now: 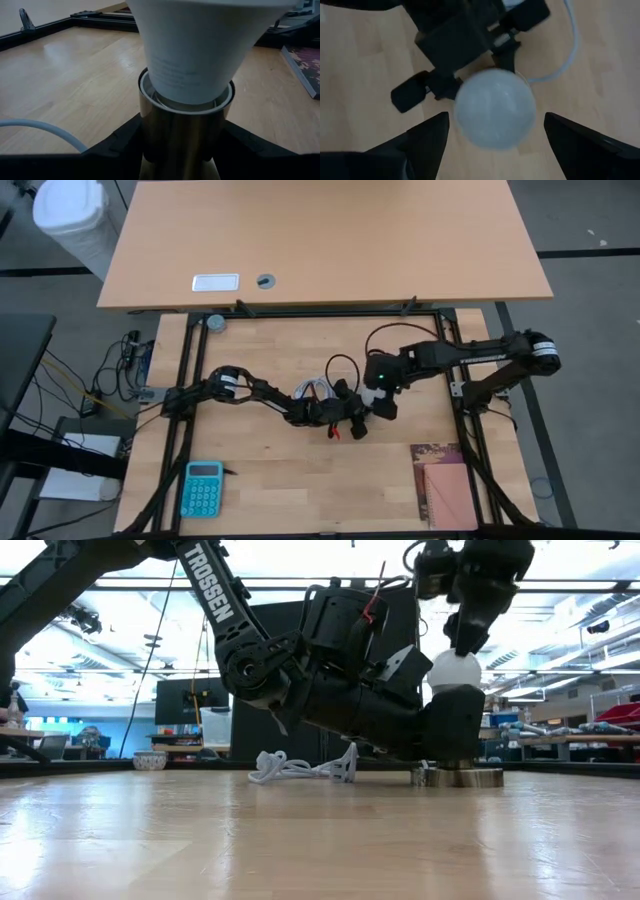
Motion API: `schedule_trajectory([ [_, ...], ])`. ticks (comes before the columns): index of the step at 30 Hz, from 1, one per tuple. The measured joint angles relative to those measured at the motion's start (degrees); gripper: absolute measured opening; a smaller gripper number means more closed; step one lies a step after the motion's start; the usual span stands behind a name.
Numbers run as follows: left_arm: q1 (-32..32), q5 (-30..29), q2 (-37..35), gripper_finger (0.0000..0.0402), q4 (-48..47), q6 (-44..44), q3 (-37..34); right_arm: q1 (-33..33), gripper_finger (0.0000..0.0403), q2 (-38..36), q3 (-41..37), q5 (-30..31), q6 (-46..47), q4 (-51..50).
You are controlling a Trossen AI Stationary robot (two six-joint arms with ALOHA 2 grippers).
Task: Screw lightbulb
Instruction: Insert the white lightbulb into the lamp socket
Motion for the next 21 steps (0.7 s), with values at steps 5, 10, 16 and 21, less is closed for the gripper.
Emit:
schedule_trajectory([
  [5, 0.0, 0.0, 0.0, 0.0198, -0.3, -0.1, 0.0, 1.4, 0.0327, -3.4, 0.0, 3.1, 2.0, -3.4],
  [10, 0.0, 0.0, 0.0, 0.0198, -0.3, -0.1, 0.0, 4.6, 0.0321, -6.0, -0.7, 8.0, 4.2, -3.7],
  [16, 0.1, 2.5, 0.0, 0.0198, -0.5, -0.1, 0.0, 8.9, 0.0315, -8.2, -4.2, 13.8, 6.4, -2.2],
  [21, 0.1, 5.5, -0.2, 0.0198, -1.9, 0.4, 0.1, 12.1, 0.0313, -9.7, -8.2, 16.7, 10.3, 1.5],
])
